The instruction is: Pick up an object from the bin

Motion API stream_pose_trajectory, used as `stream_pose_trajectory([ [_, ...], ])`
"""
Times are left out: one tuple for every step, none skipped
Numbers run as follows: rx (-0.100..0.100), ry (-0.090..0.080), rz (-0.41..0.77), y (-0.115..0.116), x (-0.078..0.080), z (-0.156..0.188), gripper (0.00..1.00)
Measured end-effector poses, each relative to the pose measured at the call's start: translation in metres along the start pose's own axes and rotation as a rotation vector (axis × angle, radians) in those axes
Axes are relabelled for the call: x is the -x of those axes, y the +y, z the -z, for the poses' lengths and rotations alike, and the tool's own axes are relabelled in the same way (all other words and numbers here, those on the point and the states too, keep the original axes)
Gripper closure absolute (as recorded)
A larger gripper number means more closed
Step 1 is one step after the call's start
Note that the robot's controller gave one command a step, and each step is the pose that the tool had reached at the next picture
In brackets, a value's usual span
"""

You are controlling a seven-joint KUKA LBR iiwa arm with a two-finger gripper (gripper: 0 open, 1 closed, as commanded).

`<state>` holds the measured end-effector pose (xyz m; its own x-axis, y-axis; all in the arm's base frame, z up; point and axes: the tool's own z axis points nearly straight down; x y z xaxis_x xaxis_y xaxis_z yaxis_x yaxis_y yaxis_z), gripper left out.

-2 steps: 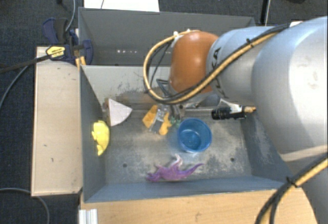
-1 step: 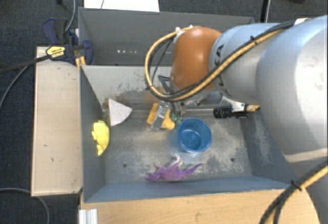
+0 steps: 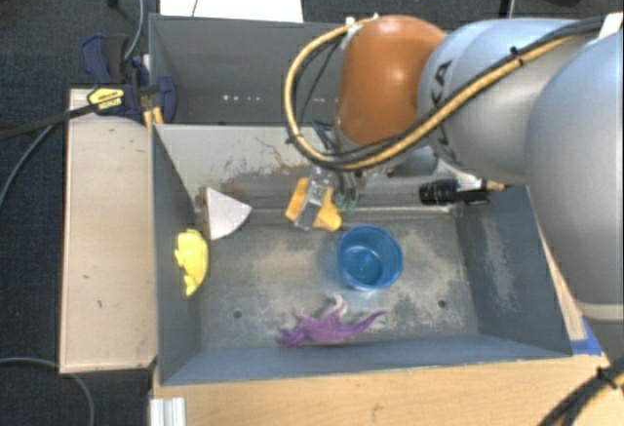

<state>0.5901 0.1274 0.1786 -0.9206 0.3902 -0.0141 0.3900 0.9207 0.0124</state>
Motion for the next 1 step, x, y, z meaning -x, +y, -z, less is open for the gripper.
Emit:
stream_pose_trajectory([
  [0.001,-0.002,-0.005,-0.0047,0.0007,0.0729,1.0],
])
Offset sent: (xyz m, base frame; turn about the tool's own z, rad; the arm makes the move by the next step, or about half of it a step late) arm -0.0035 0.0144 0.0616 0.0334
